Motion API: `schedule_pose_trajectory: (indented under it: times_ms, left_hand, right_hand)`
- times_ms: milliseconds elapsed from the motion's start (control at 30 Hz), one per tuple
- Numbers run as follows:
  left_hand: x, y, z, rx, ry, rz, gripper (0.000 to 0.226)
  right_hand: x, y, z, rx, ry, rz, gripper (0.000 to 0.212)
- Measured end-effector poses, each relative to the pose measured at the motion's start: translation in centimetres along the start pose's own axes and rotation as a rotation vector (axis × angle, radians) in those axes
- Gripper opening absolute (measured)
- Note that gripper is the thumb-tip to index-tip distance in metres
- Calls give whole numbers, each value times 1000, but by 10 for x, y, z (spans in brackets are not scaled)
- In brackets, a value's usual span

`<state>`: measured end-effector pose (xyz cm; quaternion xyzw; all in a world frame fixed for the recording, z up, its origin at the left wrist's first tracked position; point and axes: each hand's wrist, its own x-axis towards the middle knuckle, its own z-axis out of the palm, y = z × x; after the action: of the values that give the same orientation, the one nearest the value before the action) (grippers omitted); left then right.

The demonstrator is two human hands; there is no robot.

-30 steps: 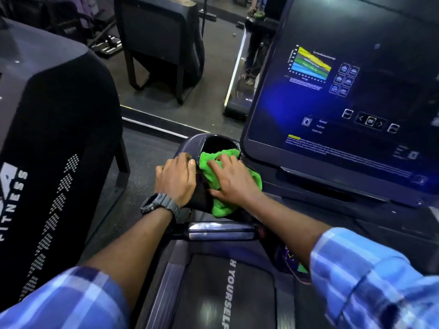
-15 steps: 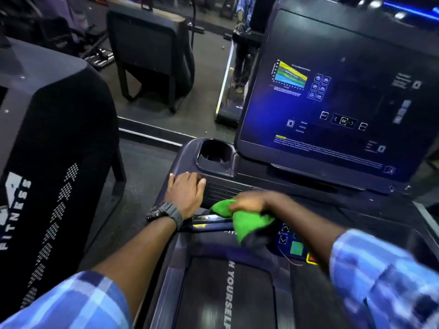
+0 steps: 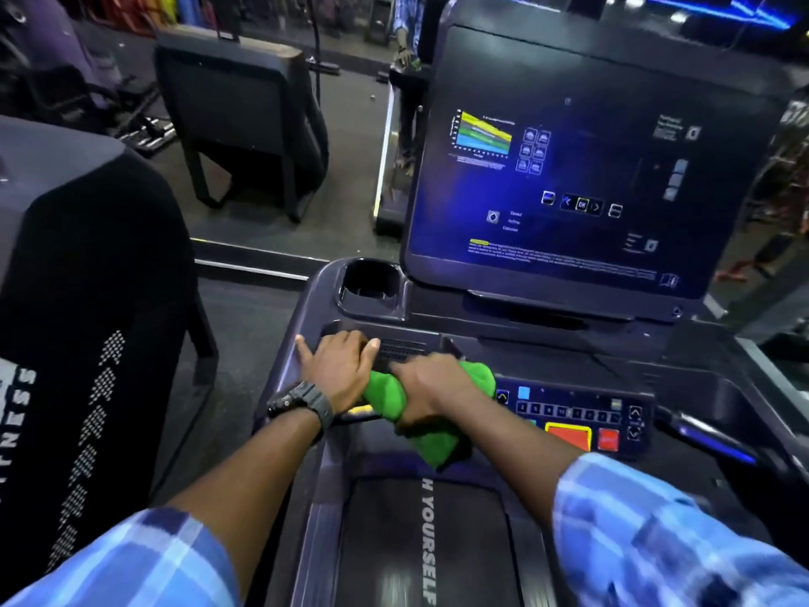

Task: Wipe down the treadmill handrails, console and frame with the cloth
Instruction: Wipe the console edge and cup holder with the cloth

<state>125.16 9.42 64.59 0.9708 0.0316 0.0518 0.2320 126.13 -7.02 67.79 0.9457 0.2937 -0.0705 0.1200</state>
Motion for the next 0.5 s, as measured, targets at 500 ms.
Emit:
schedule_pose_trajectory:
  times_ms: [500]
  left_hand:
    - [-30, 15, 6, -136, -50, 135, 59]
  right_hand:
    - [-14, -16, -7, -6, -30, 39, 53]
